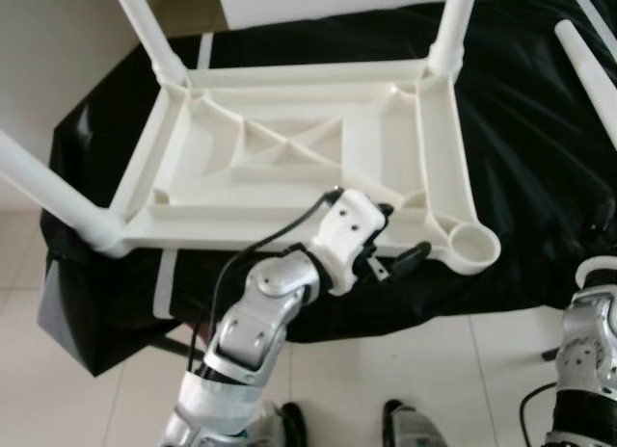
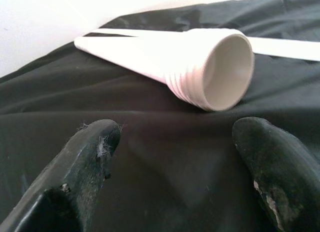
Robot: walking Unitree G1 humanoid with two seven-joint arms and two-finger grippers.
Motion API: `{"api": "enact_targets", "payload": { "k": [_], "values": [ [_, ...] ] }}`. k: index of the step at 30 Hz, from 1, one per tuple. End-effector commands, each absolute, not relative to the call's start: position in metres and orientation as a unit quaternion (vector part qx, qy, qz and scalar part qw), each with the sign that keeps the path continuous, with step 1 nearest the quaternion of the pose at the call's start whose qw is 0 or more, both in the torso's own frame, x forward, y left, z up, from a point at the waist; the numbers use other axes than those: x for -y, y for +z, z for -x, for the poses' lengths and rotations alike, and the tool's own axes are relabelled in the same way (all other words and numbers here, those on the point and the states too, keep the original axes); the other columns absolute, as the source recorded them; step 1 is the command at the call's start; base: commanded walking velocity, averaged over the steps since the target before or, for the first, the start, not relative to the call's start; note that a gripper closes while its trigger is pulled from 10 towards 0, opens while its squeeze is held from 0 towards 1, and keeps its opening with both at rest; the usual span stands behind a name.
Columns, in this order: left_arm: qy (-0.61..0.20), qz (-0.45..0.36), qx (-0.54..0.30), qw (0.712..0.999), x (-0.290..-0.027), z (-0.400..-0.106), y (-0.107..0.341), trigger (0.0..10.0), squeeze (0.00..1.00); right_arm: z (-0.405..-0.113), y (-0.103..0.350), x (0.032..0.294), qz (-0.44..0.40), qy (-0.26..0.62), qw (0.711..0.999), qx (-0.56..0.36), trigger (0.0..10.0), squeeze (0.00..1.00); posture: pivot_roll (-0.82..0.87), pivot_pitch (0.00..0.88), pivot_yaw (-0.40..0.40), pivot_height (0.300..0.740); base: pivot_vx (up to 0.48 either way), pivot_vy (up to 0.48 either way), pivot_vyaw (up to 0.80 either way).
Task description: Building children table
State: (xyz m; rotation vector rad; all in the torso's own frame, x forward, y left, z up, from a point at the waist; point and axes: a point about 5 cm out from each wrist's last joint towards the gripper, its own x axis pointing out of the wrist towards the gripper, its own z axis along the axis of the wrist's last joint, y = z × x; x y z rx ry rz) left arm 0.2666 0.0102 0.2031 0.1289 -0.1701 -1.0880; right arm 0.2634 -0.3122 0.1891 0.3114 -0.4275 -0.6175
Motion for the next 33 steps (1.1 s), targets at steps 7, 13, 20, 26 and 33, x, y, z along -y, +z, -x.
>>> {"api": "enact_targets", "payload": {
  "k": [7, 13, 20, 26, 33],
  "values": [
    [-0.540, -0.061, 0.063, 0.837, -0.010, -0.259, 0.198, 10.0, 0.00, -0.271, 0.208, 0.313, -0.140, -0.284, 0.920, 0.233, 10.0, 0.00, -0.06, 0.286, 0.151, 0.740, 0.000, 0.000, 0.00],
    [-0.541, -0.059, 0.057, 0.837, -0.010, -0.257, 0.199, 10.0, 0.00, -0.279, 0.225, 0.318, -0.127, -0.279, 0.917, 0.256, 10.0, 0.00, -0.06, 0.296, 0.149, 0.740, 0.000, 0.000, 0.00],
    [-0.540, -0.059, 0.055, 0.838, -0.011, -0.256, 0.199, 10.0, 0.00, -0.280, 0.229, 0.319, -0.121, -0.282, 0.915, 0.262, 10.0, 0.00, -0.05, 0.297, 0.146, 0.740, 0.000, 0.000, 0.00],
    [-0.535, -0.058, 0.054, 0.841, -0.011, -0.256, 0.199, 10.0, 0.00, -0.278, 0.225, 0.306, -0.083, -0.274, 0.923, 0.257, 10.0, 0.00, -0.05, 0.299, 0.141, 0.740, 0.000, 0.000, 0.00],
    [-0.531, -0.051, 0.055, 0.844, -0.011, -0.258, 0.201, 10.0, 0.00, -0.263, 0.224, 0.296, -0.095, -0.295, 0.910, 0.276, 10.0, 0.00, -0.06, 0.287, 0.138, 0.740, 0.000, 0.000, 0.00]
  ]
}}
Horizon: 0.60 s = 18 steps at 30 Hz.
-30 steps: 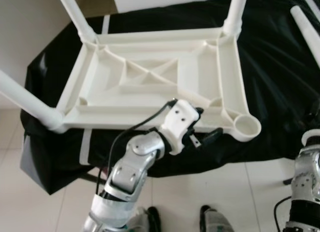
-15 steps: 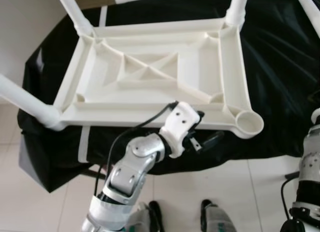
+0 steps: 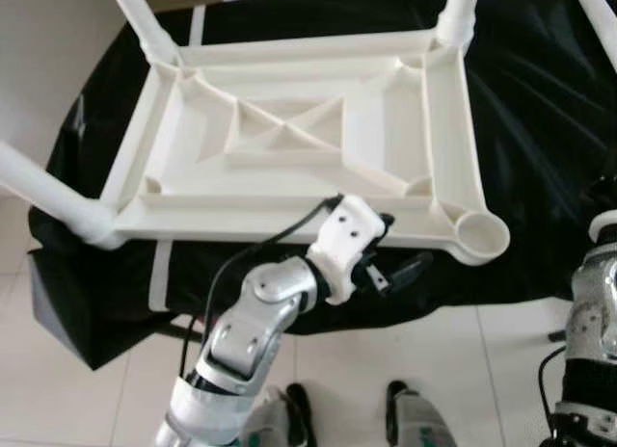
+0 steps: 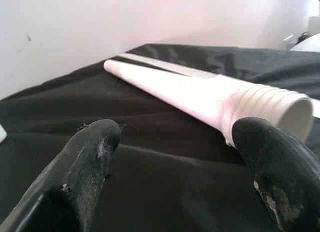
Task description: Building children table
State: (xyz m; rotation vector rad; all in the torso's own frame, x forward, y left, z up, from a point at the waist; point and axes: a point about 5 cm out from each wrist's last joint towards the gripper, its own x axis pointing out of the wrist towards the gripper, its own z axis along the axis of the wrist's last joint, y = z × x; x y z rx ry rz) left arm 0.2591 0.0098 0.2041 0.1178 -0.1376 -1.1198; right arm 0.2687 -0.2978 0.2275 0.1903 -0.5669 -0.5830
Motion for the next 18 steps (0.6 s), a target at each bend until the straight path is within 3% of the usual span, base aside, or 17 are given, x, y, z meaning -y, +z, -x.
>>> {"api": "enact_targets", "payload": {
  "k": [1, 10, 18],
  "values": [
    [-0.531, -0.051, 0.055, 0.844, -0.011, -0.258, 0.201, 10.0, 0.00, -0.263, 0.224, 0.296, -0.095, -0.295, 0.910, 0.276, 10.0, 0.00, -0.06, 0.287, 0.138, 0.740, 0.000, 0.000, 0.00],
    [-0.569, -0.040, 0.069, 0.819, -0.008, -0.248, 0.206, 10.0, 0.00, -0.251, 0.213, 0.304, -0.117, -0.343, 0.895, 0.261, 10.0, 0.00, -0.07, 0.281, 0.138, 0.740, 0.000, 0.000, 0.00],
    [-0.638, -0.039, 0.079, 0.765, -0.004, -0.226, 0.212, 10.0, 0.00, -0.246, 0.219, 0.325, -0.099, -0.367, 0.890, 0.253, 10.0, 0.00, -0.07, 0.294, 0.145, 0.740, 0.000, 0.000, 0.00]
  ]
}}
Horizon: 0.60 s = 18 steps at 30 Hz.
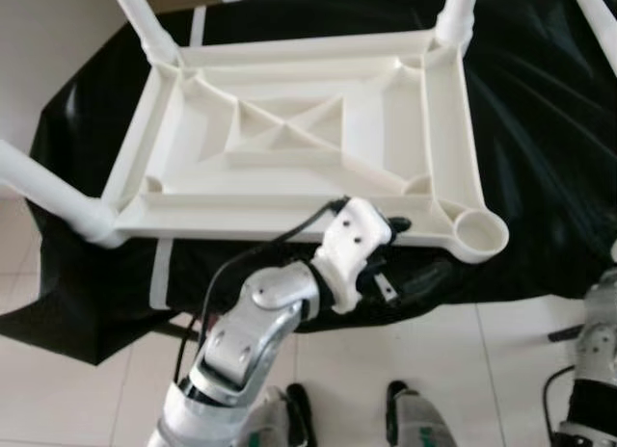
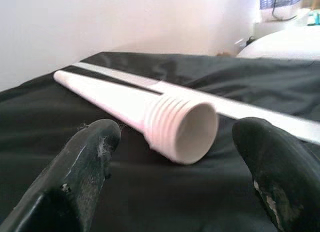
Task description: Building children table
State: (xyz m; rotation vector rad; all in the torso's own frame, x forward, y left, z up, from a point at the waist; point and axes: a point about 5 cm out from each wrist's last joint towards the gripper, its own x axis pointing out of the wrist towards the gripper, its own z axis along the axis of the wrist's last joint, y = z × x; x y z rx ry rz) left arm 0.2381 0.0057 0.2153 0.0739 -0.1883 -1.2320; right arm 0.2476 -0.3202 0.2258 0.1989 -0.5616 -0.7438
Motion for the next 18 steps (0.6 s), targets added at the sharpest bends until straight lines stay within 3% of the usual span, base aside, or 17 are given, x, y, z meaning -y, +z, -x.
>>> {"api": "enact_targets", "payload": {
  "k": [1, 18],
  "values": [
    [-0.638, -0.039, 0.079, 0.765, -0.004, -0.226, 0.212, 10.0, 0.00, -0.246, 0.219, 0.325, -0.099, -0.367, 0.890, 0.253, 10.0, 0.00, -0.07, 0.294, 0.145, 0.740, 0.000, 0.000, 0.00],
    [-0.649, -0.051, 0.079, 0.755, -0.008, -0.218, 0.220, 10.0, 0.00, -0.261, 0.233, 0.330, -0.117, -0.308, 0.913, 0.239, 10.0, 0.00, -0.05, 0.323, 0.174, 0.740, 0.000, 0.000, 0.00]
  ]
}}
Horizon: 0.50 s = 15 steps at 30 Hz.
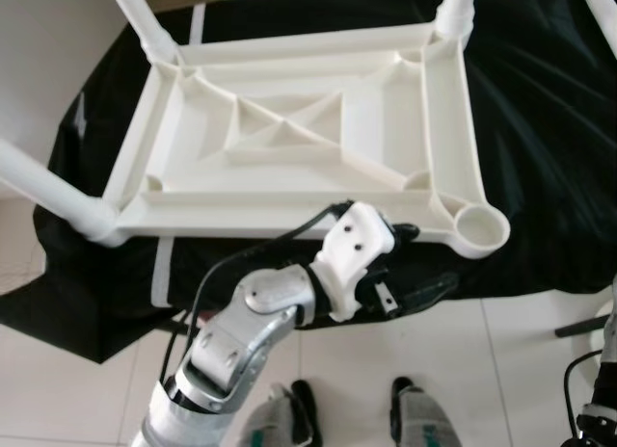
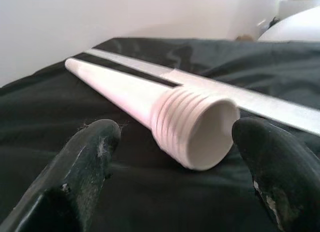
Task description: Building children table
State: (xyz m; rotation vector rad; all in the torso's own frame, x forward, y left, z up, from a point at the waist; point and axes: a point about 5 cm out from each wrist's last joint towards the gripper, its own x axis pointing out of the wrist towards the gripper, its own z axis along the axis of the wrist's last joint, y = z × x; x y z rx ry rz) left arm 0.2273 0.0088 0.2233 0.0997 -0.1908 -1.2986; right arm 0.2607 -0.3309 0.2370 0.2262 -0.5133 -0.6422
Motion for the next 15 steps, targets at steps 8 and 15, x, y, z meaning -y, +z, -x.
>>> {"api": "enact_targets", "payload": {
  "k": [8, 15],
  "values": [
    [-0.647, -0.055, 0.072, 0.757, -0.010, -0.217, 0.221, 10.0, 0.00, -0.268, 0.230, 0.333, -0.124, -0.296, 0.921, 0.222, 10.0, 0.00, -0.03, 0.331, 0.180, 0.740, 0.000, 0.000, 0.00],
    [-0.644, -0.058, 0.069, 0.760, -0.010, -0.218, 0.221, 10.0, 0.00, -0.275, 0.235, 0.337, -0.113, -0.282, 0.929, 0.212, 10.0, 0.00, -0.03, 0.333, 0.185, 0.740, 0.000, 0.000, 0.00]
  ]
}}
